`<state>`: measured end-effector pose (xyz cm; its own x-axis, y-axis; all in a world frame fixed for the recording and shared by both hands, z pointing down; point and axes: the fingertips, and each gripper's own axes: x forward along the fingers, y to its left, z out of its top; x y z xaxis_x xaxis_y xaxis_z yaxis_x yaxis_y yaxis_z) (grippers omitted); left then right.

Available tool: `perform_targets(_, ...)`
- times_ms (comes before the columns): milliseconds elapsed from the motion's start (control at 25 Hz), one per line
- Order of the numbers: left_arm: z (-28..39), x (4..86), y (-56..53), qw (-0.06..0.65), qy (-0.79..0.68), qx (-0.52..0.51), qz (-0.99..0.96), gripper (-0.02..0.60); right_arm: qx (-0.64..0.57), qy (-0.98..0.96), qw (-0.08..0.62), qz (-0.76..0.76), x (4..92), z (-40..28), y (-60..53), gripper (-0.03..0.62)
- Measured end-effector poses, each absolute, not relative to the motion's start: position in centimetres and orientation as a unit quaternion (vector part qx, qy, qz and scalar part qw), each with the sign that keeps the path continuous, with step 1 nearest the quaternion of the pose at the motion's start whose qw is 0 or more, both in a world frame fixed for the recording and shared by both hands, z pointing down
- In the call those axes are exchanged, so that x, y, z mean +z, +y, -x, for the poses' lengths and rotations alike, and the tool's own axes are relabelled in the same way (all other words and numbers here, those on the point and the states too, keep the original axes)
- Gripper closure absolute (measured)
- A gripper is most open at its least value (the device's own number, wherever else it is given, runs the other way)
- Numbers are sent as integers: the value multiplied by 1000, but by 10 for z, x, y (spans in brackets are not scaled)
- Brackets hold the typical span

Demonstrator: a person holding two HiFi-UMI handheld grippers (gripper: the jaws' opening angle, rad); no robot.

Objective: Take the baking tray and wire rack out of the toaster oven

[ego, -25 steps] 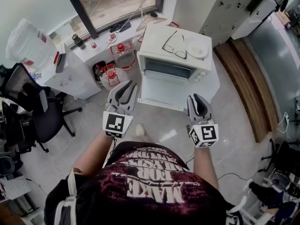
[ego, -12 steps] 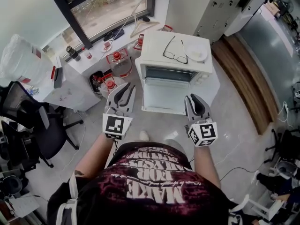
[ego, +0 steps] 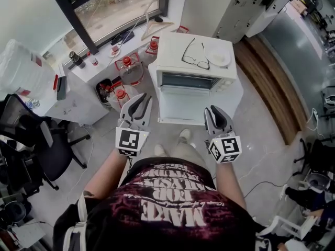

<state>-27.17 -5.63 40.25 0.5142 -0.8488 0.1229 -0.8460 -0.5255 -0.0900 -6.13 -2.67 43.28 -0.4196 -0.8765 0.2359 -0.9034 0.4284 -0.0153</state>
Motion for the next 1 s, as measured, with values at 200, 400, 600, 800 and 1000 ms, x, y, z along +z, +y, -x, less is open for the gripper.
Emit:
perform_targets(200, 274, 407, -56, 6, 489, -79, 868, 528, 72, -842, 102, -524, 436, 67, -28, 513)
perform_targets(400, 273, 407, -57, 5, 492, -76, 867, 528, 77, -842, 103, -523, 441, 64, -34, 513)
perform_targets(600, 277, 412, -62, 2, 495, -85, 865, 528, 85, -845, 102, -518, 448, 69, -44, 513)
perform_targets(800, 274, 416, -68, 2, 497, -93, 863, 528, 94, -846, 111, -512, 464, 69, -51, 513)
perform_targets(1000, 268, 417, -77, 2, 495, -99, 863, 528, 106, -844, 118, -513, 480, 64, -63, 513)
